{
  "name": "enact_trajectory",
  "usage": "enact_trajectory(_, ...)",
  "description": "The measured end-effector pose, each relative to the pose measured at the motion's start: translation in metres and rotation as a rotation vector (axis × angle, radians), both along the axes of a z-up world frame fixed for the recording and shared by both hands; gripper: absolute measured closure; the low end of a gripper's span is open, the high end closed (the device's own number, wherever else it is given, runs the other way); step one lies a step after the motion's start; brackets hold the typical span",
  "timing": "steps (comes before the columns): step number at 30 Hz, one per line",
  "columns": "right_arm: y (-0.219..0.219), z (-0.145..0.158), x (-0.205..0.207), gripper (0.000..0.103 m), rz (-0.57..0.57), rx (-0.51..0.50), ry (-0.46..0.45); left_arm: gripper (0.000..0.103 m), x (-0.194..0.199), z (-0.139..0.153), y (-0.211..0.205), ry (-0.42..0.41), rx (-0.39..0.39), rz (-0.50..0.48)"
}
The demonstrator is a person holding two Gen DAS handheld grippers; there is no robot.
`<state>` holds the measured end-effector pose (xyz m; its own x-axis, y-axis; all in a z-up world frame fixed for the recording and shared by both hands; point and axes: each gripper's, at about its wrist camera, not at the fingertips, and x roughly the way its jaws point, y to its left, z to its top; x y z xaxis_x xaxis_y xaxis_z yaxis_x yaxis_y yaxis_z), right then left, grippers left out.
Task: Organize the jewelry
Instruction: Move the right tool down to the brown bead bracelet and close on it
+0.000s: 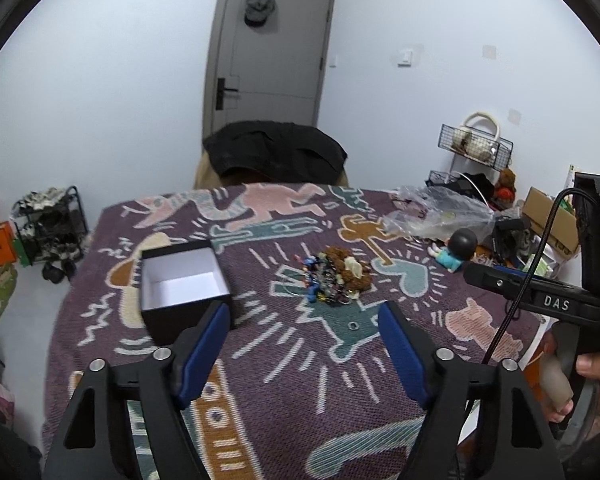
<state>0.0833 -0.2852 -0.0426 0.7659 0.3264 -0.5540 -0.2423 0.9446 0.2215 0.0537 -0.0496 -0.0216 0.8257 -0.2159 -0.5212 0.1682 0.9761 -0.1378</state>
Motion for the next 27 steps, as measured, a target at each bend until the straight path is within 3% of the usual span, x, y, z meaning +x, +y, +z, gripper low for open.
enact_trajectory(5, -0.016, -0.010, 0.020, 0.033, -0.014, 0.037, 0.046, 0.038, 0.021, -0.014, -0.012, 0.054, -0.016, -0.032)
enact_trajectory(12, -0.030, -0.022, 0.043, 0.035, -0.036, 0.046, 0.073, 0.040, 0.054, -0.030, -0.028, 0.116, -0.022, -0.069)
enact_trajectory(22, -0.050, -0.045, 0.064, 0.038, -0.069, 0.085, 0.134, 0.064, 0.097, -0.063, -0.056, 0.260, -0.029, -0.135)
enact_trajectory(27, -0.054, -0.052, 0.068, 0.038, -0.075, 0.094, 0.150, 0.066, 0.116, -0.078, -0.072, 0.337, -0.017, -0.145)
